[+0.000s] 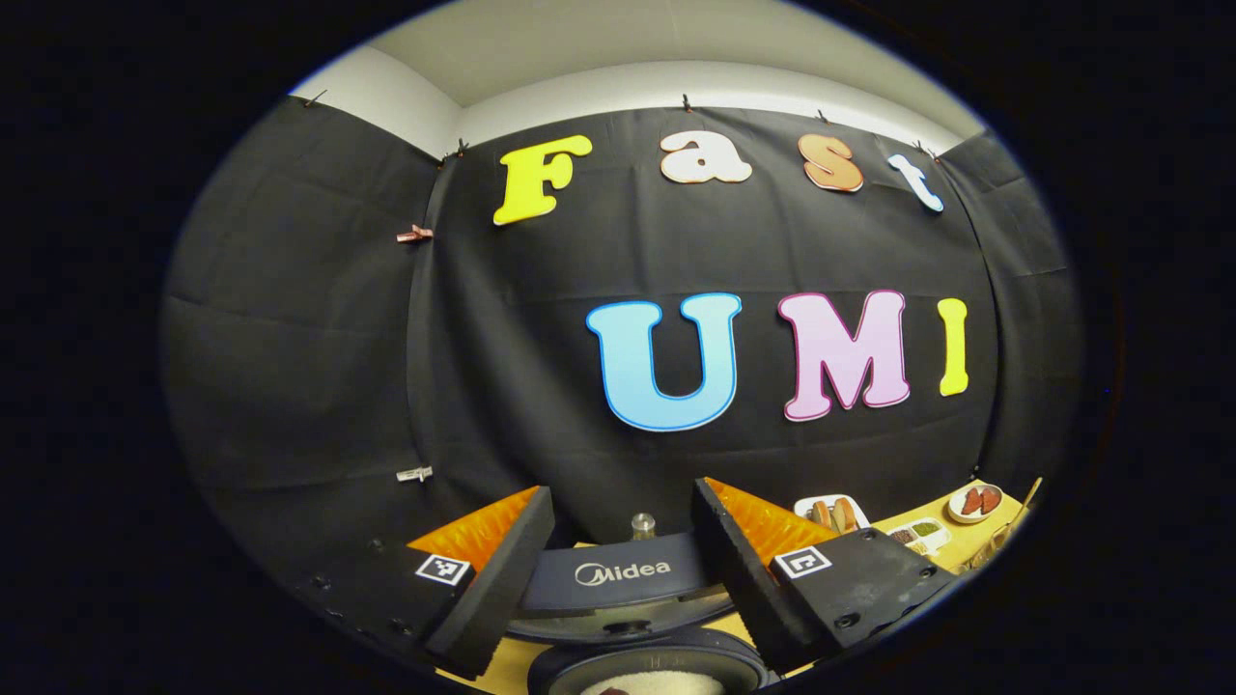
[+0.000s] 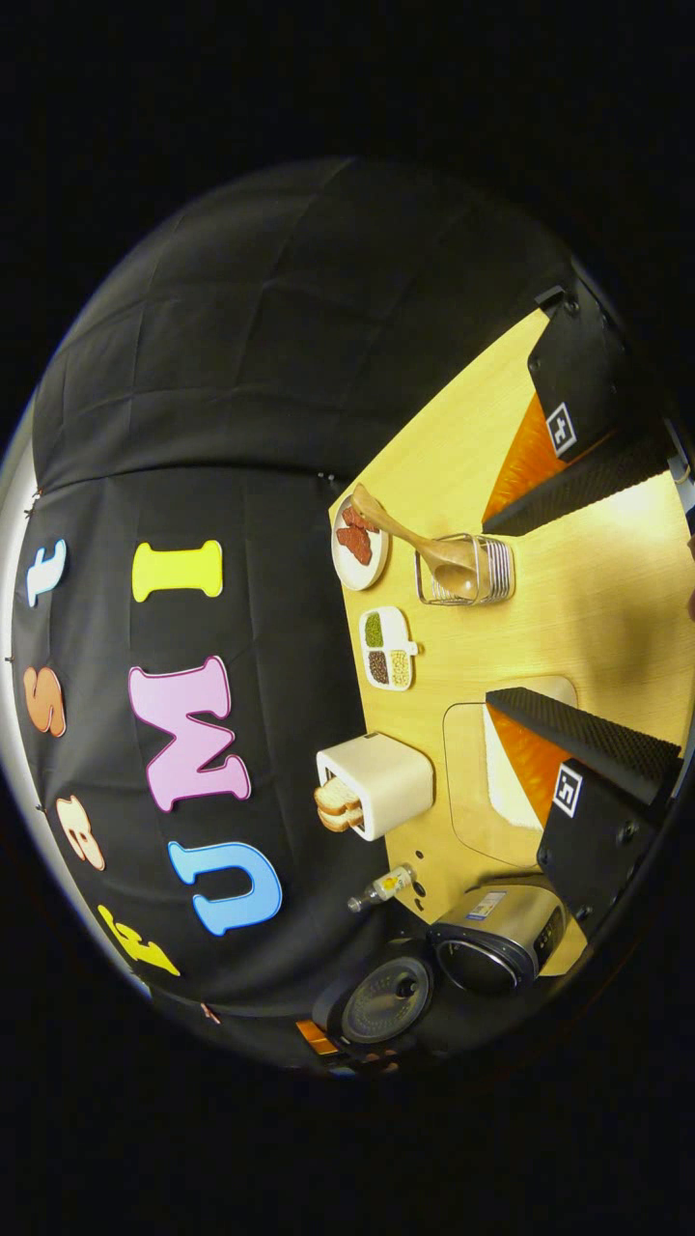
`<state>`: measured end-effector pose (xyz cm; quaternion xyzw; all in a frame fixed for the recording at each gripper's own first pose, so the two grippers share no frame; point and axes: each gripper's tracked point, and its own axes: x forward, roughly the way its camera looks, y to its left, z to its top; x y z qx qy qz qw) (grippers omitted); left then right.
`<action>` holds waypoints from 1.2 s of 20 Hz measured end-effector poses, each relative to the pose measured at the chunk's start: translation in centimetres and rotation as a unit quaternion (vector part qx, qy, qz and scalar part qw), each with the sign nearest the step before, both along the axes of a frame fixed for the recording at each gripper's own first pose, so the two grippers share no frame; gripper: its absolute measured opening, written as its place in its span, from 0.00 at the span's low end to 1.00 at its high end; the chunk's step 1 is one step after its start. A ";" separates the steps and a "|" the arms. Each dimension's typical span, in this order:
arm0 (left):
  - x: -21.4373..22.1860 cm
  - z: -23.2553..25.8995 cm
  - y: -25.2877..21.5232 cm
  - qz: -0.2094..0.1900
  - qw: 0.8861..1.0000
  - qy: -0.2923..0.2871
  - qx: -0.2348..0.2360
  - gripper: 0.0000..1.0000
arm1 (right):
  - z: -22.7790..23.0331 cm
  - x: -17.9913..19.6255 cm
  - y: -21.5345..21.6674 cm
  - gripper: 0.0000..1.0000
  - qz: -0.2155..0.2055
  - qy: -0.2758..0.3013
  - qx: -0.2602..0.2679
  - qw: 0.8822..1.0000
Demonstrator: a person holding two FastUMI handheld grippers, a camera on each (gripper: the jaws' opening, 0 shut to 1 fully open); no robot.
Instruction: Close the left gripper, press the button to open the rice cooker; take a wooden spoon from the chopstick holder with the right hand, scoop a spoonful of rice and pour it into the rice cooker, then put the wooden spoon back into the chopstick holder.
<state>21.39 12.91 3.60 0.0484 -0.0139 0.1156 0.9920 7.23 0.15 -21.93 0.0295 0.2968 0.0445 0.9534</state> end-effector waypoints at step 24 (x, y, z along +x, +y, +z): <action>-13.3 -21.8 -6.3 0.048 0.974 0.202 -0.091 1.00 | -4.6 -4.4 2.1 0.99 0.079 0.100 0.019 0.992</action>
